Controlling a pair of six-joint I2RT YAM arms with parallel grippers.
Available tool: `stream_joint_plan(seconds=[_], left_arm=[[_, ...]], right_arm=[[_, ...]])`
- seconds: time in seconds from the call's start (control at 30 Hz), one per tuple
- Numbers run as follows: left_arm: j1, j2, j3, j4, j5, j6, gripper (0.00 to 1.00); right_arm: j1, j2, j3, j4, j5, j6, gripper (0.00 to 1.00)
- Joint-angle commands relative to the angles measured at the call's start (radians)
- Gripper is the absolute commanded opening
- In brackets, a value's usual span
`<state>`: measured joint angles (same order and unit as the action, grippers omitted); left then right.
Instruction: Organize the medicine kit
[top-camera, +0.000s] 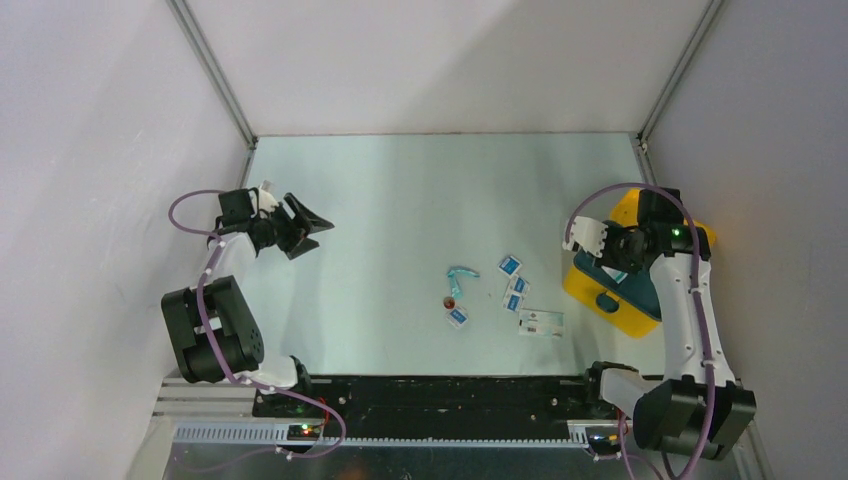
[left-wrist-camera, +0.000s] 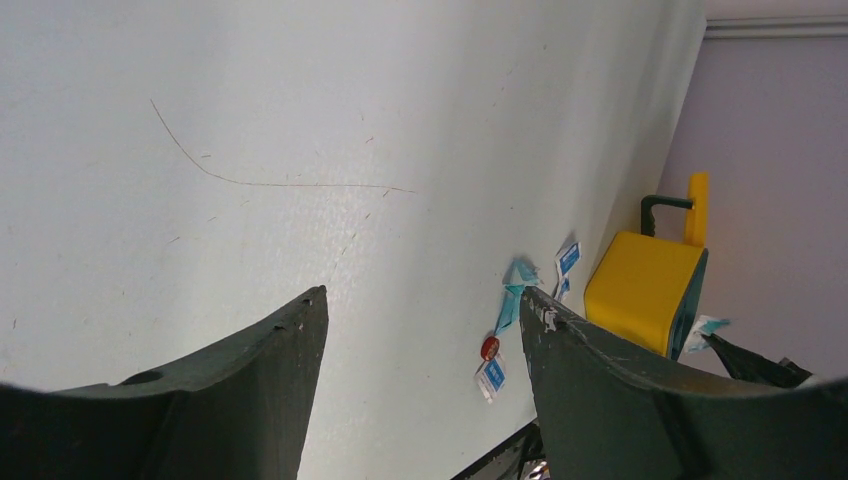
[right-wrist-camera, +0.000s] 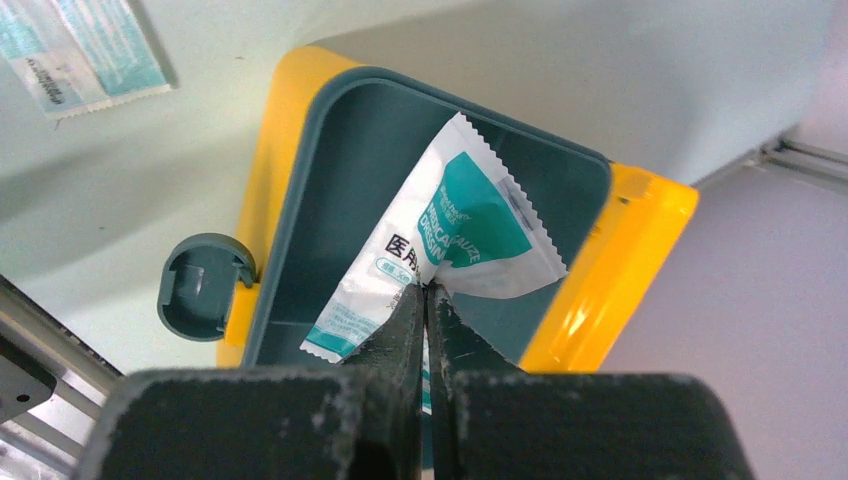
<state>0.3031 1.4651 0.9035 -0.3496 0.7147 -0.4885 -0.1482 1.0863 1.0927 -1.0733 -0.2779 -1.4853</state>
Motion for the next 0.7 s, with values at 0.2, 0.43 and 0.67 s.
stream_joint_plan(seconds=[0.2, 0.43, 0.67], left_arm=[[-0.006, -0.042, 0.025, 0.015, 0.015, 0.026, 0.75], [-0.005, -0.038, 0.029, 0.014, 0.014, 0.024, 0.75], [-0.006, -0.036, 0.033, 0.014, 0.022, 0.025, 0.75]], right_arm=[[-0.005, 0.091, -0.009, 0.028, -0.007, -0.117, 0.02], [-0.005, 0.143, -0.009, -0.007, 0.008, -0.143, 0.05], [-0.005, 0.163, -0.009, -0.035, 0.02, -0.145, 0.09]])
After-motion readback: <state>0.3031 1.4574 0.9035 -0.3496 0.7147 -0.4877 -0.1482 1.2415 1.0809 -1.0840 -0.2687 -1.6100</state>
